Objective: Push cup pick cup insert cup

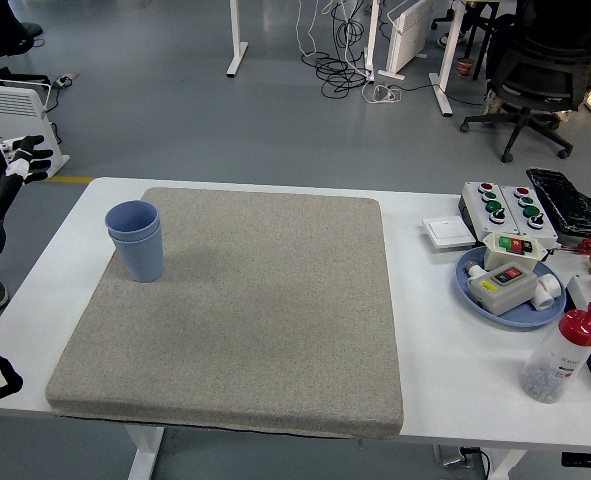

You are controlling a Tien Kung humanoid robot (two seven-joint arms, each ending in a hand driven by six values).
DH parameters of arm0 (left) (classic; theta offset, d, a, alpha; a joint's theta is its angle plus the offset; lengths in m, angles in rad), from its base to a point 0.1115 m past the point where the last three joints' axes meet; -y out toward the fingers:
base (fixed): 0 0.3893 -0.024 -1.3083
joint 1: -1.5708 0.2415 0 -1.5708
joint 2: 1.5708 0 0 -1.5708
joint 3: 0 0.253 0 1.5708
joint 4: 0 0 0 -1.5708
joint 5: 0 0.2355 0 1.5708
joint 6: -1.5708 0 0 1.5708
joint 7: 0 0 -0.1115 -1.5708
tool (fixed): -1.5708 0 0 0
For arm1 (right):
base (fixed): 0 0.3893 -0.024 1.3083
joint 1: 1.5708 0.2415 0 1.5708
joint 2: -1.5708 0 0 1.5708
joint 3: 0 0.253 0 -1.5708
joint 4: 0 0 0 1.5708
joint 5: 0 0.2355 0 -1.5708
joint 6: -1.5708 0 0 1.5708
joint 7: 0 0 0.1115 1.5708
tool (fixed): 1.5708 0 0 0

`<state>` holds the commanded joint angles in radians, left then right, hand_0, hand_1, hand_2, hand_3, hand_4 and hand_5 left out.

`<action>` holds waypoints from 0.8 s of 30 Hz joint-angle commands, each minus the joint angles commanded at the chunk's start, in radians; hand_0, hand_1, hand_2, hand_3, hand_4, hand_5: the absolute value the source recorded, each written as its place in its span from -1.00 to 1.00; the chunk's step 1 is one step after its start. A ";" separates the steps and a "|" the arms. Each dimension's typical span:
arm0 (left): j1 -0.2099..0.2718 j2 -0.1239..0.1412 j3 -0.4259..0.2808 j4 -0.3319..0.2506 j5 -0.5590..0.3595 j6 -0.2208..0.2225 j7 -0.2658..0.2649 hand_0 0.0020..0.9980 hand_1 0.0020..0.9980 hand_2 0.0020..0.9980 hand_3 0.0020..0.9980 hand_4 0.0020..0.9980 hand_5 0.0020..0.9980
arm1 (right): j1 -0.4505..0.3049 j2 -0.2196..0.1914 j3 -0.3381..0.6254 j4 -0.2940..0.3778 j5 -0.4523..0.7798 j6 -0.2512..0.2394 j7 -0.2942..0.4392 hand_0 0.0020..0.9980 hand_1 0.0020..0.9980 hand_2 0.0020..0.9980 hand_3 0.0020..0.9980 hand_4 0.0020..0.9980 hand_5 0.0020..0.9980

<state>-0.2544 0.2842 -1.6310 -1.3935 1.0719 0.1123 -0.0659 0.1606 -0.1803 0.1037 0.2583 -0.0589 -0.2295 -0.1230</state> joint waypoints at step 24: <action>0.188 -0.098 0.013 0.058 -0.437 -0.108 -0.058 0.65 0.67 0.70 0.69 0.14 1.00 | -0.002 -0.003 0.009 -0.001 -0.020 0.003 -0.006 0.48 0.32 0.31 0.12 -0.85 -0.06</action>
<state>-0.0660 0.1865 -1.6181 -1.3355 0.6346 0.0039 -0.1234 0.1586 -0.1837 0.1127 0.2575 -0.0790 -0.2270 -0.1291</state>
